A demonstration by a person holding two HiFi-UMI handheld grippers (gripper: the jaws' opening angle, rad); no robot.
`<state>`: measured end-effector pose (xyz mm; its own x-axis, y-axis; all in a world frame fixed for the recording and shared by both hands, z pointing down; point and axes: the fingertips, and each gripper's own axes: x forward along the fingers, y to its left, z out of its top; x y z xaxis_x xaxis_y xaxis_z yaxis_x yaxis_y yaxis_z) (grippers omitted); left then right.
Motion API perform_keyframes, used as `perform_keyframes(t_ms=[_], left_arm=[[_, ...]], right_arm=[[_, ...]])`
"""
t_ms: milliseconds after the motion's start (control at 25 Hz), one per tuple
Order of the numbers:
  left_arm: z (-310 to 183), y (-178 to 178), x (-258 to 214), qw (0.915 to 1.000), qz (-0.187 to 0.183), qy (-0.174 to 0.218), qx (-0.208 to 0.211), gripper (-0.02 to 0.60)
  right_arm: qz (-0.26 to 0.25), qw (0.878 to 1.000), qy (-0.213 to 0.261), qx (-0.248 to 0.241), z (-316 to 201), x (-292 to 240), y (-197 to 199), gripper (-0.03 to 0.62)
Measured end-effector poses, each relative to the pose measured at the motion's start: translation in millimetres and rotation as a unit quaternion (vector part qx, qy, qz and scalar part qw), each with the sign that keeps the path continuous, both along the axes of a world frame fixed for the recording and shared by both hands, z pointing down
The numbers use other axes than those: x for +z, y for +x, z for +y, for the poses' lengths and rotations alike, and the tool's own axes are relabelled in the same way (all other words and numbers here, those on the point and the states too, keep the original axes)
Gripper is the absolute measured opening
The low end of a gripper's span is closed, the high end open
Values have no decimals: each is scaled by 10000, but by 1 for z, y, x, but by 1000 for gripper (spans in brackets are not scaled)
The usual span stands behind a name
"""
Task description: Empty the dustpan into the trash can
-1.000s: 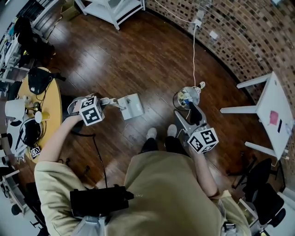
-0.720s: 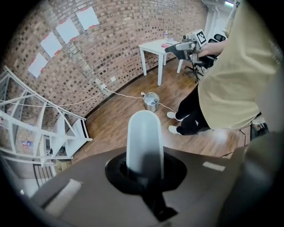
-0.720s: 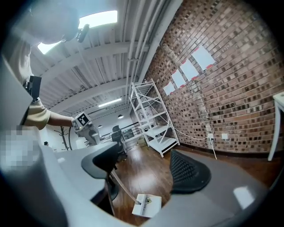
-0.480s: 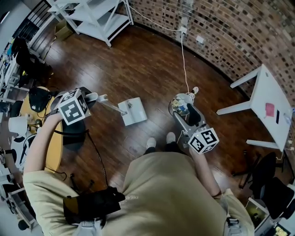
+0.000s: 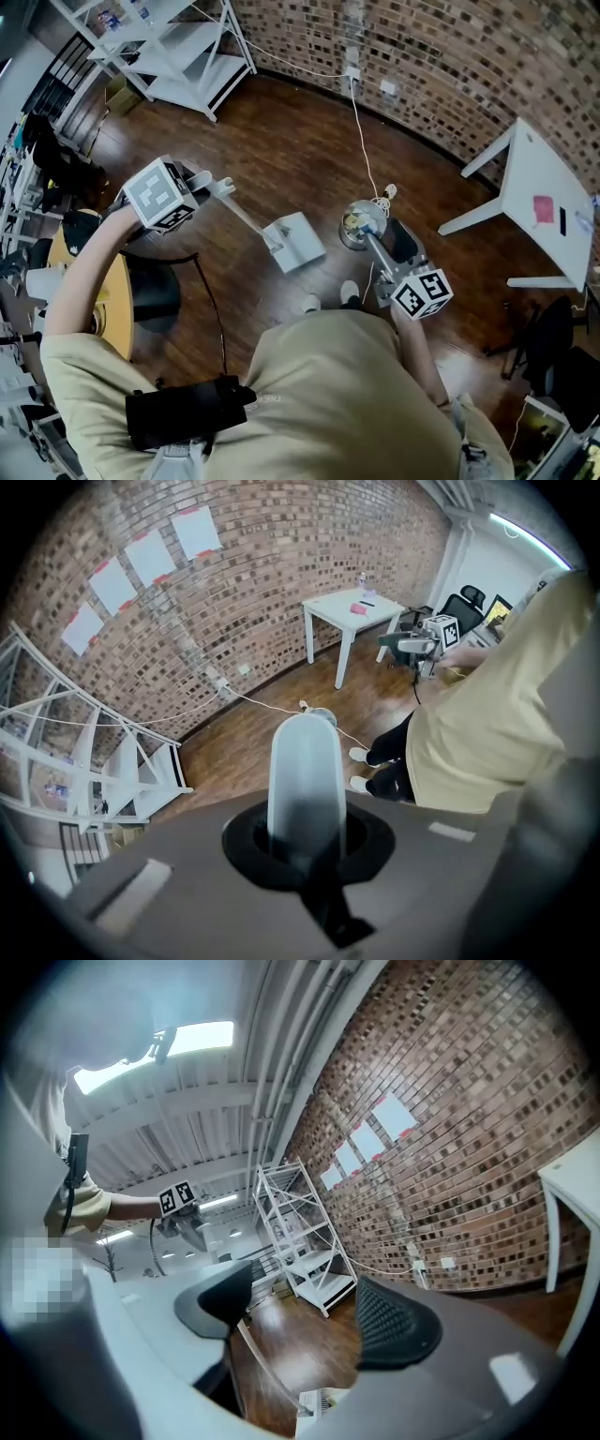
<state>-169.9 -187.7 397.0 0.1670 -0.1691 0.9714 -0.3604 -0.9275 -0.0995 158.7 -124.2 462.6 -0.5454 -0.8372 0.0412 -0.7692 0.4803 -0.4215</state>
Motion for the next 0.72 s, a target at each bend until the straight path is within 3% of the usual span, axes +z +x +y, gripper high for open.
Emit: perform_keyframes(t_ms=[320,720], left_arm=[[-16,85,16,9996,119,-176,179,1],[-42,173,48,9986,151,-318,385,1]], right_arm=[[-175,9967,-94,784,13,7,70,324],[-270,9899,-119,1384,32,13,121,319]])
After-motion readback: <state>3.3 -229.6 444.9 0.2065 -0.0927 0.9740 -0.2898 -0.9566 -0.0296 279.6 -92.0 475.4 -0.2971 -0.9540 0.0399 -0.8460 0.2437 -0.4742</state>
